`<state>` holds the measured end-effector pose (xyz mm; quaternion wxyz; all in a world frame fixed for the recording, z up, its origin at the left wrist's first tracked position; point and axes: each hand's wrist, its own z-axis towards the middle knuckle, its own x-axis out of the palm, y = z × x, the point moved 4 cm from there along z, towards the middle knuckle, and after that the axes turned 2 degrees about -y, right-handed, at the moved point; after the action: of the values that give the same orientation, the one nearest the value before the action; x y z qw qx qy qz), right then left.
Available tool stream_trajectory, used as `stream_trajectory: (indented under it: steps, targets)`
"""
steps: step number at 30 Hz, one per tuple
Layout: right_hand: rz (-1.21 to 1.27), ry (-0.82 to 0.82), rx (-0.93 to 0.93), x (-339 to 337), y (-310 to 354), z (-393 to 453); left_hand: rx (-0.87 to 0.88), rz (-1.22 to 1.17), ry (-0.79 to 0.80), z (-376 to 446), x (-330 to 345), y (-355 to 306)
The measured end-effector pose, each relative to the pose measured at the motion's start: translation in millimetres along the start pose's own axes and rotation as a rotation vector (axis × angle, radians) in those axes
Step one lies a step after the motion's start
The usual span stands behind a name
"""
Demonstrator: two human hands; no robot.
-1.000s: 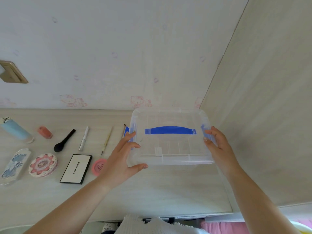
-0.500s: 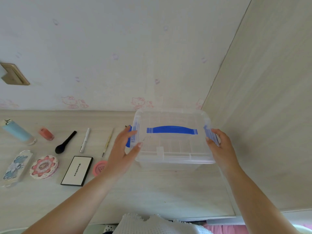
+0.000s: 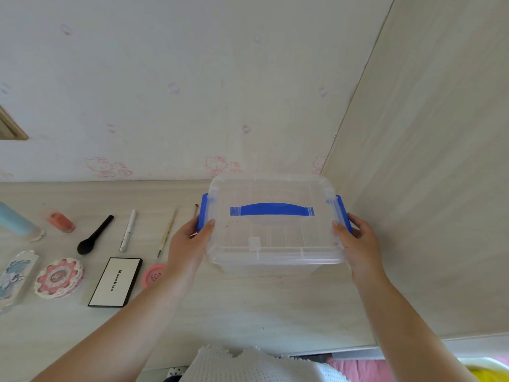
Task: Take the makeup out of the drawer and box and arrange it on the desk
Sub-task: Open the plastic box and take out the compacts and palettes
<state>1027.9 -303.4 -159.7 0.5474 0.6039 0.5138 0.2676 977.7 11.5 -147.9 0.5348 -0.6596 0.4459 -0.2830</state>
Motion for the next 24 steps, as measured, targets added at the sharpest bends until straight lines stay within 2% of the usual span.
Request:
stream_trajectory:
  steps: [7,12,18,24]
  targets:
    - [-0.013,-0.005,-0.024,0.4,6.2,-4.2,0.068,0.178,-0.054,-2.8,5.1,-7.4]
    - [-0.019,-0.021,-0.043,0.8,8.0,-5.0,0.056,0.190,-0.089,-2.0,5.5,-10.4]
    - [-0.036,-0.020,-0.054,0.9,9.7,-4.4,0.155,0.286,-0.035,-2.0,8.6,-18.4]
    - [-0.061,-0.019,-0.076,2.6,8.9,-2.8,0.146,0.285,-0.022,0.2,8.1,-15.1]
